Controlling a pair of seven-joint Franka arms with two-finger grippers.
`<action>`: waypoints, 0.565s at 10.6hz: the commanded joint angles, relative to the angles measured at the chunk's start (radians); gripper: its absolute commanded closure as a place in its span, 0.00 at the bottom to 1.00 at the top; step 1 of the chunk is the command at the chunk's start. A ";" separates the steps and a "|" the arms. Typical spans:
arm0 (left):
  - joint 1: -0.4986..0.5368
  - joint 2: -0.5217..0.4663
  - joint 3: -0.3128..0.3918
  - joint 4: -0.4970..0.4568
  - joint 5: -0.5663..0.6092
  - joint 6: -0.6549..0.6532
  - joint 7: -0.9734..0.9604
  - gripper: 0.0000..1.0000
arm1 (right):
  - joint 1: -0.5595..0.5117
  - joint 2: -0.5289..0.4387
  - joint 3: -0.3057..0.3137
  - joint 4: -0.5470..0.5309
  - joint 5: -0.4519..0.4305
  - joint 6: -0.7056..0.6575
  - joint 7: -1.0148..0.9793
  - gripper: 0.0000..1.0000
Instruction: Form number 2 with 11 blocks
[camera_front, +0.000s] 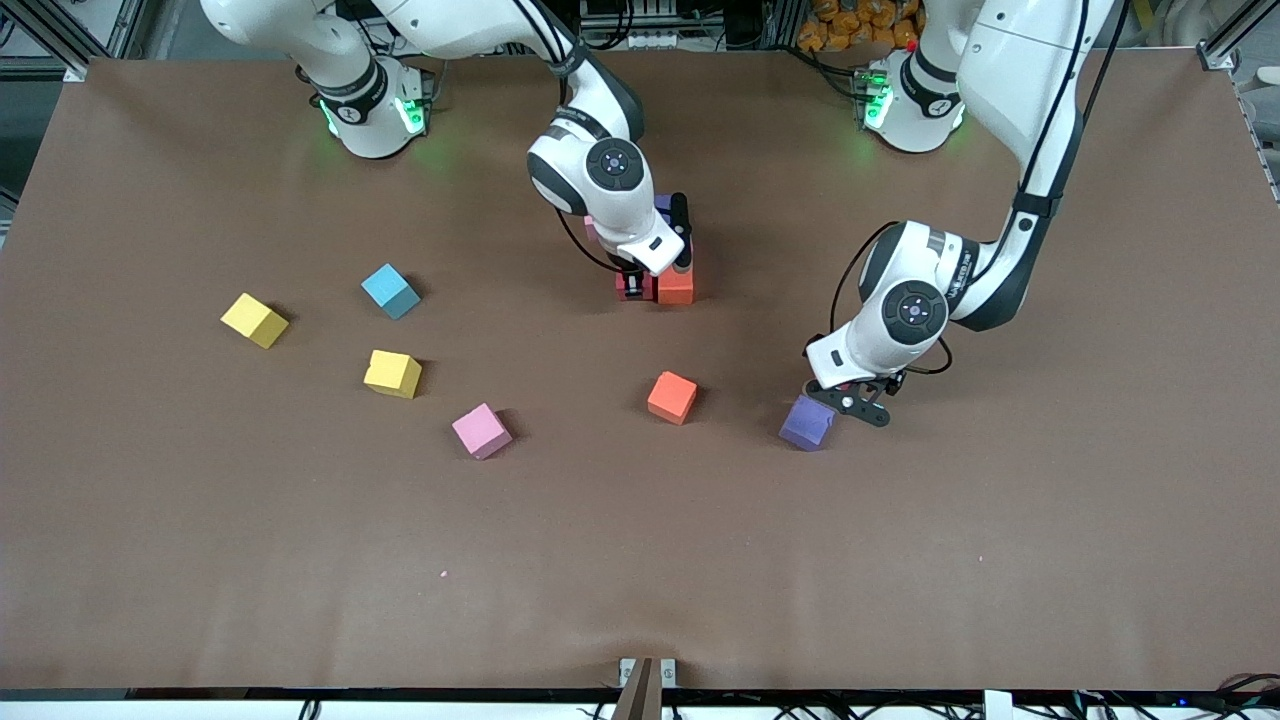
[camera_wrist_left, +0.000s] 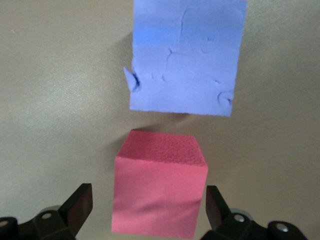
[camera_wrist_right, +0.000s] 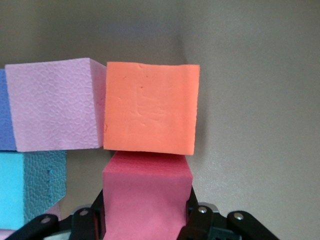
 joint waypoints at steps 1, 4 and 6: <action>-0.003 -0.001 -0.005 -0.035 0.027 0.061 -0.005 0.00 | 0.000 0.009 -0.005 0.007 0.017 0.009 0.001 0.40; -0.014 -0.012 -0.008 -0.039 0.026 0.061 -0.033 0.45 | -0.001 0.014 -0.005 0.017 0.017 0.008 0.001 0.40; -0.015 -0.039 -0.020 -0.050 0.026 0.047 -0.076 0.61 | 0.000 0.018 -0.007 0.021 0.017 0.009 0.004 0.40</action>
